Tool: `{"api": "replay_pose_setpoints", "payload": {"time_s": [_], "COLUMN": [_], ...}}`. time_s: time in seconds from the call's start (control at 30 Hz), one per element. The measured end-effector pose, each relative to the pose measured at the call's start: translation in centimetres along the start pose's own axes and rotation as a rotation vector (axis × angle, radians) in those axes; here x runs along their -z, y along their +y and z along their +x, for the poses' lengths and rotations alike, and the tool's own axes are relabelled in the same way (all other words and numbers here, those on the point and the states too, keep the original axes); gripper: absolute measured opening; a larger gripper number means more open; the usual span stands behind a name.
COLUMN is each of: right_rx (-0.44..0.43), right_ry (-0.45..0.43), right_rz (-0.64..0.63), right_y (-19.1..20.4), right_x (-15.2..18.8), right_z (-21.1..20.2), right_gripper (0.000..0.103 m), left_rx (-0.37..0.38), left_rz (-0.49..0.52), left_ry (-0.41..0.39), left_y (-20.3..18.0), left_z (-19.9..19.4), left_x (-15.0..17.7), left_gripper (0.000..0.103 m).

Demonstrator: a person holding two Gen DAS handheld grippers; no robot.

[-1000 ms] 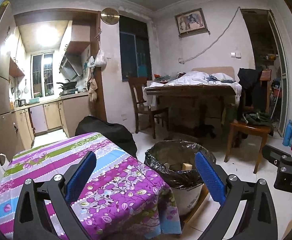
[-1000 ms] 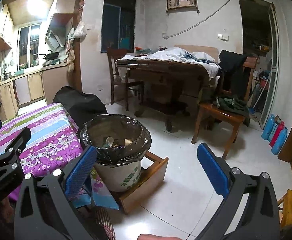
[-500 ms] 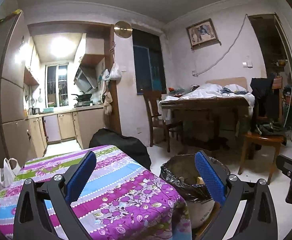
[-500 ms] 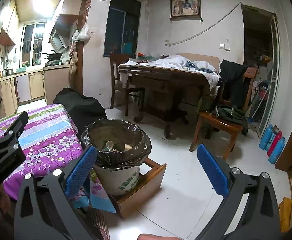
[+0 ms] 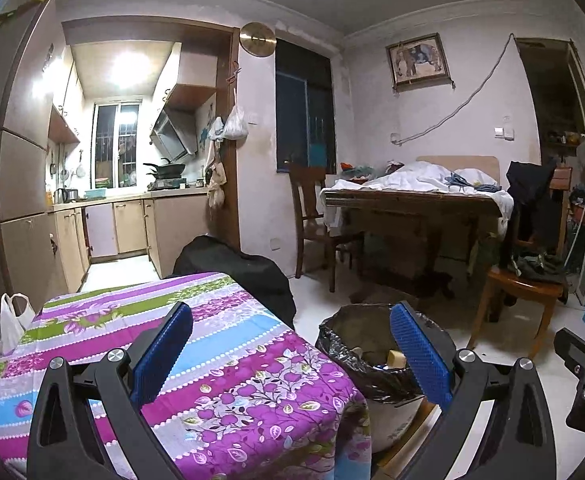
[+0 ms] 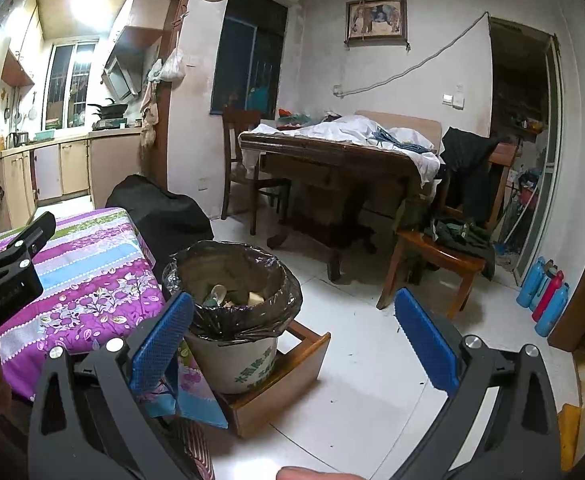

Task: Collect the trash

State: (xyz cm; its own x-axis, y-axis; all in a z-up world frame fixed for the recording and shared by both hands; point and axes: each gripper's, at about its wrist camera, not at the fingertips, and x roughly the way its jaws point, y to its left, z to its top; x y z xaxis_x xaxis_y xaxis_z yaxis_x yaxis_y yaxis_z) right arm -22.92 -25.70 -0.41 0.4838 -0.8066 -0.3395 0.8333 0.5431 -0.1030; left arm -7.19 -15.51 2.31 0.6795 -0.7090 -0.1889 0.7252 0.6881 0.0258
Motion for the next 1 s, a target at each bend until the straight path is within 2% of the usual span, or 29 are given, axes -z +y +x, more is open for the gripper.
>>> {"api": "replay_pose_setpoints", "payload": {"time_s": [0.17, 0.53, 0.8, 1.0], "right_rx": [0.001, -0.005, -0.011, -0.024], "right_ry": [0.002, 0.015, -0.011, 0.010], "right_rz": [0.006, 0.024, 0.008, -0.001], "right_y": [-0.2, -0.8, -0.1, 0.5], "right_x": [-0.3, -0.6, -1.2, -1.1], "right_z": [0.3, 0.4, 0.1, 0.6], "right_gripper": [0.098, 0.098, 0.098, 0.098], "left_rx": [-0.013, 0.013, 0.015, -0.005], "left_rz": [0.016, 0.054, 0.075, 0.106], "left_ry": [0.001, 0.001, -0.013, 0.025], "left_y": [-0.1, -1.4, -1.7, -1.8], "left_z": [-0.3, -1.3, -2.1, -1.9], "left_x": [-0.1, 0.1, -0.1, 0.0], "left_gripper": [0.098, 0.098, 0.098, 0.098]}}
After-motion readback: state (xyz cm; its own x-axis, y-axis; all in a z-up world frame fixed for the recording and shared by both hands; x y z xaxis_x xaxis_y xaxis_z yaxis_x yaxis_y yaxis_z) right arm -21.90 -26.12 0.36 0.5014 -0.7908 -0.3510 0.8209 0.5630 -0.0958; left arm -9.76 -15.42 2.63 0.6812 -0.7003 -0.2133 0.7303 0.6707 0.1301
